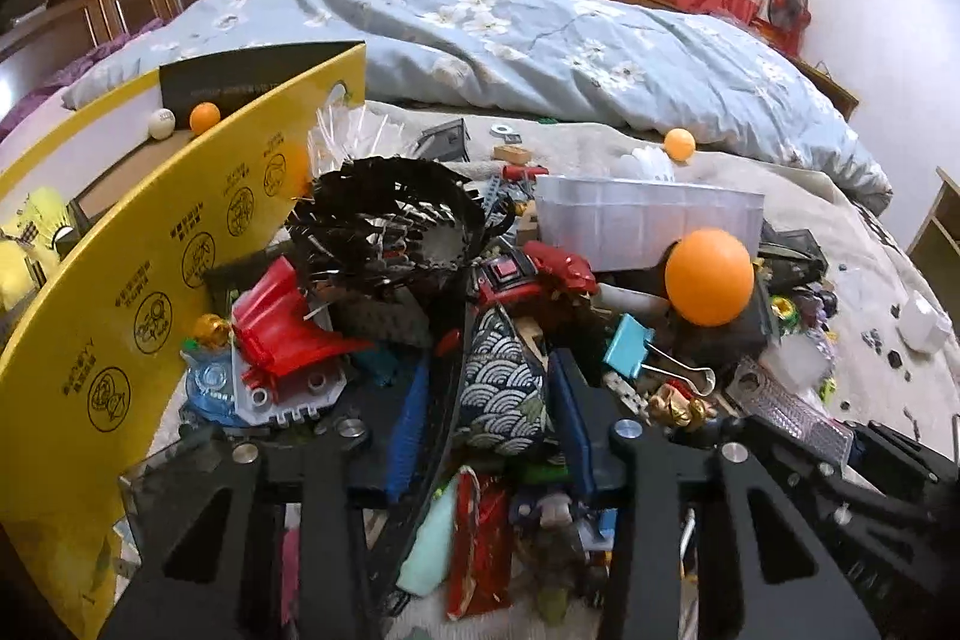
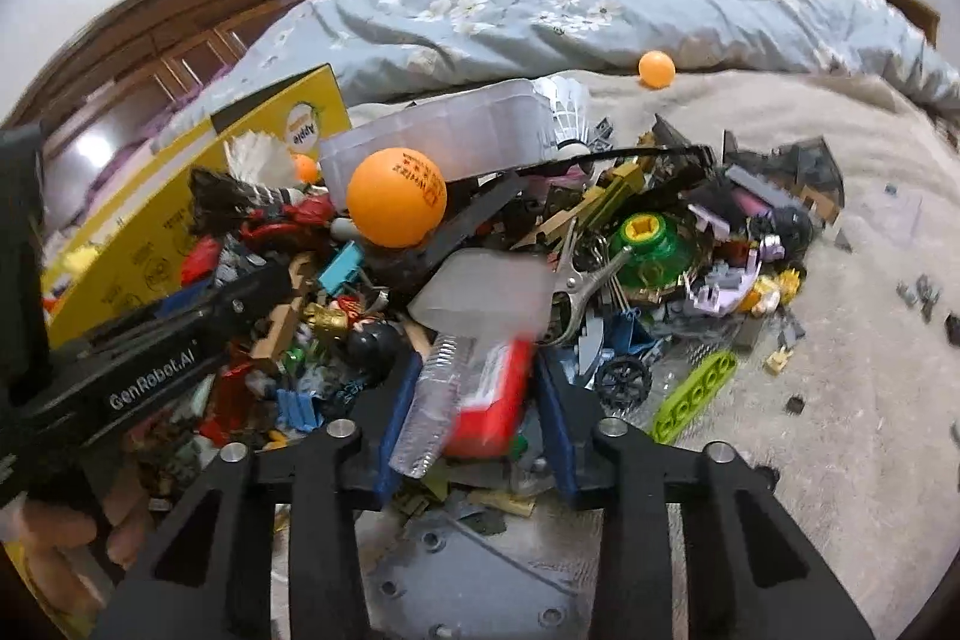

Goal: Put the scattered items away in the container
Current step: 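Grasp the clear ribbed strip with the right tool while the left tool grasps the blue patterned pouch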

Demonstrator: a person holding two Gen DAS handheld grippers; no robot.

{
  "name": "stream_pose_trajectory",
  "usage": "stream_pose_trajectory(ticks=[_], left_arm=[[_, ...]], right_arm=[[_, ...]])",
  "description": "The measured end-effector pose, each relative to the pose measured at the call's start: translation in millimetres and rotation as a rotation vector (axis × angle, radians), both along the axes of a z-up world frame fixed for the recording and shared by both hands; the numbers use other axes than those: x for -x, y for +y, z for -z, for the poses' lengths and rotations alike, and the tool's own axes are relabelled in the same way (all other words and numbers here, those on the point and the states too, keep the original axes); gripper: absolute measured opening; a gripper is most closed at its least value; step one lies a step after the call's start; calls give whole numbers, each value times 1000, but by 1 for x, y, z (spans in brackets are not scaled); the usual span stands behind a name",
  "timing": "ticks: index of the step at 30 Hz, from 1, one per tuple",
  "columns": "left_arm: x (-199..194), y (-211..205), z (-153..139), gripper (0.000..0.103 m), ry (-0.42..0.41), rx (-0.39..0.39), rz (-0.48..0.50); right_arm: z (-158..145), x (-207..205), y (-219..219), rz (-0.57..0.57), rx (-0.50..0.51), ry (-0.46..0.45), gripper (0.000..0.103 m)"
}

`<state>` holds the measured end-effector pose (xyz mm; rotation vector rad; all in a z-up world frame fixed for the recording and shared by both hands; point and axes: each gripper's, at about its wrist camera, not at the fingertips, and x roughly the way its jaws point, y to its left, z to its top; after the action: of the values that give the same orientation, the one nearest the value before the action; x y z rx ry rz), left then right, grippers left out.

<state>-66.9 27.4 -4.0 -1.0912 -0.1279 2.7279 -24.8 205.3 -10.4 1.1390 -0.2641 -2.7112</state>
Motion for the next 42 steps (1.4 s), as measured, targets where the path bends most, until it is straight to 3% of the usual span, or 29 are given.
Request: stream_pose_trajectory(ticks=[6, 21, 25, 29, 31, 36, 42], left_arm=[[-23, -3, -4, 38, -17, -42, 36], [-92, -13, 7, 39, -66, -52, 120], [-103, -18, 2, 46, -55, -38, 116], [-117, -18, -13, 55, 7, -37, 138], [-119, -12, -19, 61, 41, -29, 162], [-106, 14, -23, 62, 106, 15, 236], [-82, 19, -2, 61, 46, 59, 238]], right_arm=[[-4, -20, 1, -15, -24, 8, 20], [3, -76, 18, -42, -27, -14, 19], [4, -80, 20, -37, -27, -17, 19], [2, -86, 21, -28, -28, -1, 20], [0, -88, 22, -26, -20, 7, 20], [-4, -91, 23, -18, -20, 18, 20], [-5, -96, 30, 3, -39, 18, 20]])
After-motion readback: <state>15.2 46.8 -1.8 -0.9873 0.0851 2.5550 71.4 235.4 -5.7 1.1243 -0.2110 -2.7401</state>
